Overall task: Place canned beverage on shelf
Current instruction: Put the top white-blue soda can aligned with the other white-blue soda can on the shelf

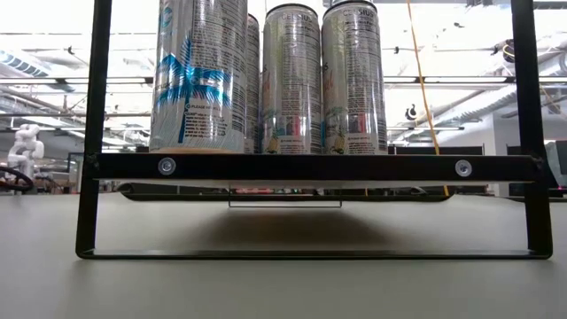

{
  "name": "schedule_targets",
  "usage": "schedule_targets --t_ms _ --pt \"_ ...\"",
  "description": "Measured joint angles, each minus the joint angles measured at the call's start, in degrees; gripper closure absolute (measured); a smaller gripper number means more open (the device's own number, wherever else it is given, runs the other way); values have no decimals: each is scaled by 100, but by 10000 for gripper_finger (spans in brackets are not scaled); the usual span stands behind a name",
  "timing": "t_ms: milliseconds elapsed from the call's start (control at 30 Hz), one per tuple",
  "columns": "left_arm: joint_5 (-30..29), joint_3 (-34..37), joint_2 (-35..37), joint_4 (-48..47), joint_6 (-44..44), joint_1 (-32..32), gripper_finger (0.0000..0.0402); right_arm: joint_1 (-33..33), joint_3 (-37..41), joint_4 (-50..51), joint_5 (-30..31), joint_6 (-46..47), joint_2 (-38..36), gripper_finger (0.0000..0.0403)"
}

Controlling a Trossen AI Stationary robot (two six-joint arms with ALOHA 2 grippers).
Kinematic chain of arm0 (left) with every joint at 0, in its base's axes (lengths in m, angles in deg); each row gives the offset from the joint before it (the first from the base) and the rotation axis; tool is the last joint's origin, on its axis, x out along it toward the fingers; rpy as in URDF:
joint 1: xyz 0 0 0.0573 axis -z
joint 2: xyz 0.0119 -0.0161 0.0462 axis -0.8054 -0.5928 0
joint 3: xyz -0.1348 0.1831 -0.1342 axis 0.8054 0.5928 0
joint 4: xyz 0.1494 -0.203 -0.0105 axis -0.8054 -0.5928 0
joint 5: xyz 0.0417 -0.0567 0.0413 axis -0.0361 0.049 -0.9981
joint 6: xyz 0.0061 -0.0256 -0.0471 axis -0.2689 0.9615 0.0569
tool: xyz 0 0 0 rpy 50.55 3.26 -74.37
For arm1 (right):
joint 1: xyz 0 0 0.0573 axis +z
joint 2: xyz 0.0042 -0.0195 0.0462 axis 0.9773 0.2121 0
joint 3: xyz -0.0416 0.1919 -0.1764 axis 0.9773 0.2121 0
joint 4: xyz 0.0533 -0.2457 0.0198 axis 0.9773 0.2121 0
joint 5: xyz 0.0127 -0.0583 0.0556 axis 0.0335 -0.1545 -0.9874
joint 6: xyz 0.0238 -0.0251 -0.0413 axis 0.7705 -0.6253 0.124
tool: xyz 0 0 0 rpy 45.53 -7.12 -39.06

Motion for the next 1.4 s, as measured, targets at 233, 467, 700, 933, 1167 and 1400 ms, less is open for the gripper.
schedule_targets --t_ms 233,467,700,933,1167,1400 --pt "26 -63 -594 -348 -316 -22 157 156 0 1275 14 1390 -164 110" --pt "46 -63 -1077 -650 -630 -8 157 171 2 2804 -363 3024 -292 110" --pt "49 -60 -1417 -643 -793 -147 157 171 2 2919 -756 3138 -293 110" --pt "160 -60 -1679 -692 -791 -339 157 201 2 2944 -771 3136 -293 110" --pt "609 -60 -1869 -696 -780 -345 157 239 2 2992 -773 3097 -293 110" --pt "612 -58 -1995 -725 -745 -317 157 245 2 3017 -774 3066 -291 110"
